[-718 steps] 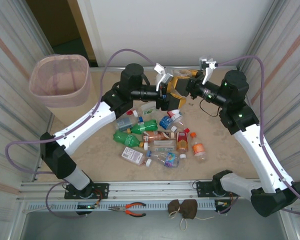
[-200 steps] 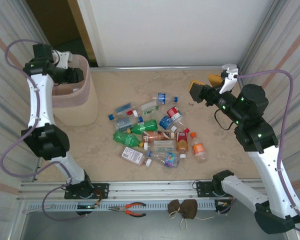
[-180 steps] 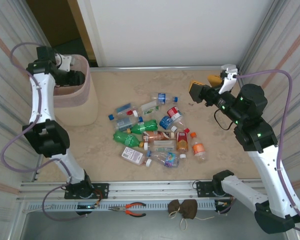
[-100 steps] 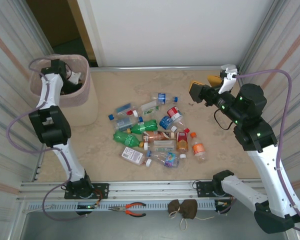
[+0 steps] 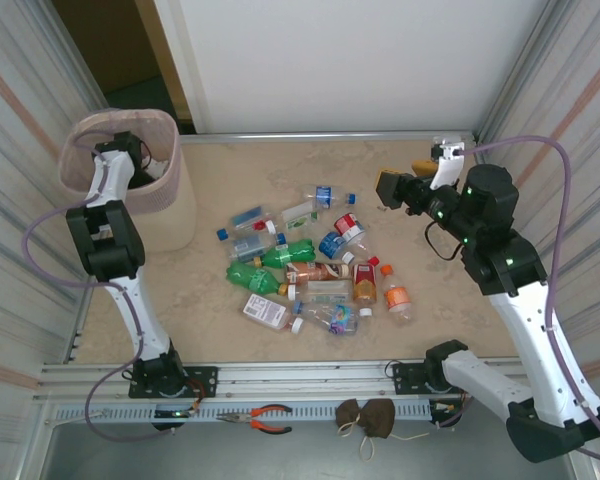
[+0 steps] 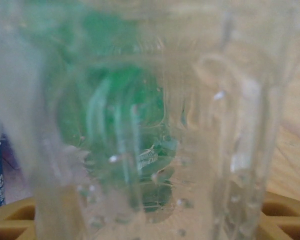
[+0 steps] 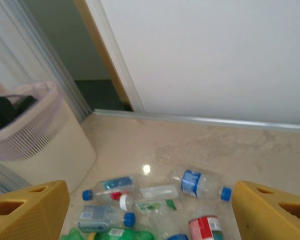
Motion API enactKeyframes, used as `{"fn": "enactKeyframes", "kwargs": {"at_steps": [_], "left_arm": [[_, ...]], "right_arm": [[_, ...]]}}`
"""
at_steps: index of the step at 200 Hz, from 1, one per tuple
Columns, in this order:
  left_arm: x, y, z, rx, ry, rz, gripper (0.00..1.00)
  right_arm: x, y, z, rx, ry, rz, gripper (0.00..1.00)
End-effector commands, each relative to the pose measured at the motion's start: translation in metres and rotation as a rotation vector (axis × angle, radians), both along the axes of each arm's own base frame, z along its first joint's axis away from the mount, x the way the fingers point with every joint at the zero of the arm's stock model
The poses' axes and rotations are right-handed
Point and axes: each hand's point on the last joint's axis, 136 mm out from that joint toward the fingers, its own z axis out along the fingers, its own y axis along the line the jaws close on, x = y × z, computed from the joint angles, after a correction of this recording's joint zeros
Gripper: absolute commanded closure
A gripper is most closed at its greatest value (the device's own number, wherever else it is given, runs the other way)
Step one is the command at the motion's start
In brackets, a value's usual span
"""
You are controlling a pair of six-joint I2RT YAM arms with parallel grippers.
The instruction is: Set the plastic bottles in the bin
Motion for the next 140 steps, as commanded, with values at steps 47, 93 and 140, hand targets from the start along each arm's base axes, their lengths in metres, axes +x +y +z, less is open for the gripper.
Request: {"fn": "enactKeyframes", "kwargs": {"at_steps": [47,93,140], "left_arm": [[0.001,-0.008,0.050,-0.023,-0.122,-0.001,0.24],[0.000,-0.012,0.083,-0.033,-0.211,-0.001,0.21],[-0.002,-0.016,0.120,-0.036,-0.301,0.002,0.20]], "right_arm": [[0.009,-0.019,-0.085,-0.109,0.357,-0.091,0.16],[0.007,-0.042,-0.161,-0.153,0.661,-0.145,0.18],[0.006,-0.058,-0.228,-0.234,0.856,-0.153,0.27]]}}
